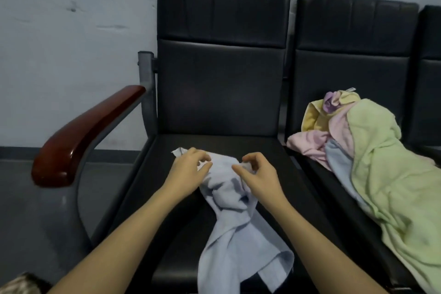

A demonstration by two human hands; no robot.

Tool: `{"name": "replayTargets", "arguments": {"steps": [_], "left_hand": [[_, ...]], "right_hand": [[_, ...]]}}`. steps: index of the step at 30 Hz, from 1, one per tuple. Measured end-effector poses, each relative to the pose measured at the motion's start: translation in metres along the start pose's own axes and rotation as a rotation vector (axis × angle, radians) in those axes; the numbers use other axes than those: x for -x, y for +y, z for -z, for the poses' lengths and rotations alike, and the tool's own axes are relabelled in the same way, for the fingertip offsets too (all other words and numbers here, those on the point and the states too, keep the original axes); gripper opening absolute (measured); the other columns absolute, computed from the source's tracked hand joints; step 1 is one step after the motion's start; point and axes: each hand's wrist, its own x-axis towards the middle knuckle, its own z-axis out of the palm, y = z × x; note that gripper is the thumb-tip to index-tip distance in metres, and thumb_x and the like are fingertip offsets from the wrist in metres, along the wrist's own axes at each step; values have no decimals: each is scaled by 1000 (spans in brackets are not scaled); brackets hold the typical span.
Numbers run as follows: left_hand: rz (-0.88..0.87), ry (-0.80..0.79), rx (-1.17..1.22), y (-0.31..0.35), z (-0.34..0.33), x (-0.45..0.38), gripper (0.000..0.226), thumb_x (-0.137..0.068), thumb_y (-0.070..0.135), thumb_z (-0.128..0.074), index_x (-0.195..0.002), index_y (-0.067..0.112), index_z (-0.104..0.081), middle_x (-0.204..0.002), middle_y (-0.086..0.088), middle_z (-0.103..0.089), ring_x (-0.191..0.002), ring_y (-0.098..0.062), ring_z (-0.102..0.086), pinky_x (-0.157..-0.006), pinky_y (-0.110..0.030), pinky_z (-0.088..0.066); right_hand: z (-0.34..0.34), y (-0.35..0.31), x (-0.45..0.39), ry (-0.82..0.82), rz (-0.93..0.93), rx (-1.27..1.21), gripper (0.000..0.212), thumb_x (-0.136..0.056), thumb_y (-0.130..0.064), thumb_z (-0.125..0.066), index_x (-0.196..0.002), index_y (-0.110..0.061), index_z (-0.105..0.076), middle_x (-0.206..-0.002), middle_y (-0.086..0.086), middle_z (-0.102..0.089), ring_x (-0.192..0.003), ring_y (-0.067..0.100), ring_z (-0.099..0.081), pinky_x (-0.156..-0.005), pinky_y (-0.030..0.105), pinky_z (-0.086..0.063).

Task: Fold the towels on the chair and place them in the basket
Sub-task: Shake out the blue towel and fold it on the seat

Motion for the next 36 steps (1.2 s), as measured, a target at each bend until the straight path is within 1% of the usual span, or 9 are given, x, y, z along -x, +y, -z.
{"name": "replayTargets", "arguments": {"steps": [3, 5, 8, 11, 17, 20, 25, 30, 36], "left_hand": [[73, 13, -94, -18, -14, 19, 26, -93, 36, -55, -113, 20, -62, -116, 4, -57, -107, -17, -53, -87, -29, -32], [114, -52, -119, -21, -22, 24, 35, -93, 44, -53, -122, 24, -56, -120, 4, -55, -111, -18, -49, -89, -30, -29], [133, -71, -125, -20, -32, 27, 39, -91, 51, -52, -122, 28, -54, -114, 4, -54, -108, -17, -50, -90, -30, -31], [148, 17, -86, -15, -38, 28, 39, -89, 51, -55, -118, 27, -58, -104, 5, -54, -100, -17, -54, -88, -29, -35], [134, 143, 240, 8, -48, 32, 31, -84, 33, -70, -111, 18, -68, -103, 4, -69, -95, -14, -63, -89, -40, -49], [125, 221, 305, 16, -46, 28, 14, -85, 18, -68, -98, 15, -73, -95, 1, -71, -89, -16, -65, -83, -41, -52], [96, 297, 389, 36, -6, 8, 11, -90, 15, -60, -93, 19, -70, -92, 2, -69, -87, -12, -63, -80, -29, -52], [88, 324, 399, 59, 63, -23, 12, -90, 15, -58, -89, 19, -70, -85, 6, -69, -82, -5, -63, -65, -12, -45], [71, 444, 551, 90, 126, -46, 24, -89, 6, -55, -92, 25, -69, -91, 5, -68, -90, -10, -63, -79, -21, -50]], "right_hand": [[-23, 3, 1, -63, 42, 235, 53, -78, -41, -75, -120, -21, -49, -109, -11, -52, -104, 8, -50, -97, 29, -39], [-34, 6, -1, -127, 14, 361, 50, -82, -34, -70, -124, -22, -44, -115, -6, -53, -110, 14, -47, -99, 30, -30], [-40, 17, -2, -137, -58, 232, 29, -89, -19, -64, -109, -29, -45, -105, -6, -55, -115, 22, -47, -98, 32, -39], [-38, 23, -1, -67, -49, 95, 26, -90, -10, -62, -96, -32, -49, -95, -7, -54, -99, 22, -56, -84, 37, -50], [-30, 21, 4, 24, -66, -121, 18, -86, 0, -62, -94, -16, -58, -92, -3, -61, -86, 5, -58, -71, 13, -47], [-24, 15, 8, 28, -44, -167, 15, -85, 2, -63, -93, -10, -61, -90, 0, -63, -81, 4, -59, -69, 11, -47], [5, -11, 3, 112, 24, -263, 15, -88, -1, -62, -98, -12, -64, -94, -3, -67, -86, 4, -63, -72, 14, -51], [43, -53, -20, 130, 96, -297, 42, -84, 5, -61, -117, -21, -57, -108, -5, -62, -99, 4, -60, -81, 18, -51], [83, -101, -35, 326, 231, -167, 19, -87, -6, -62, -97, -21, -69, -94, 2, -71, -90, 15, -66, -79, 29, -53]]}}
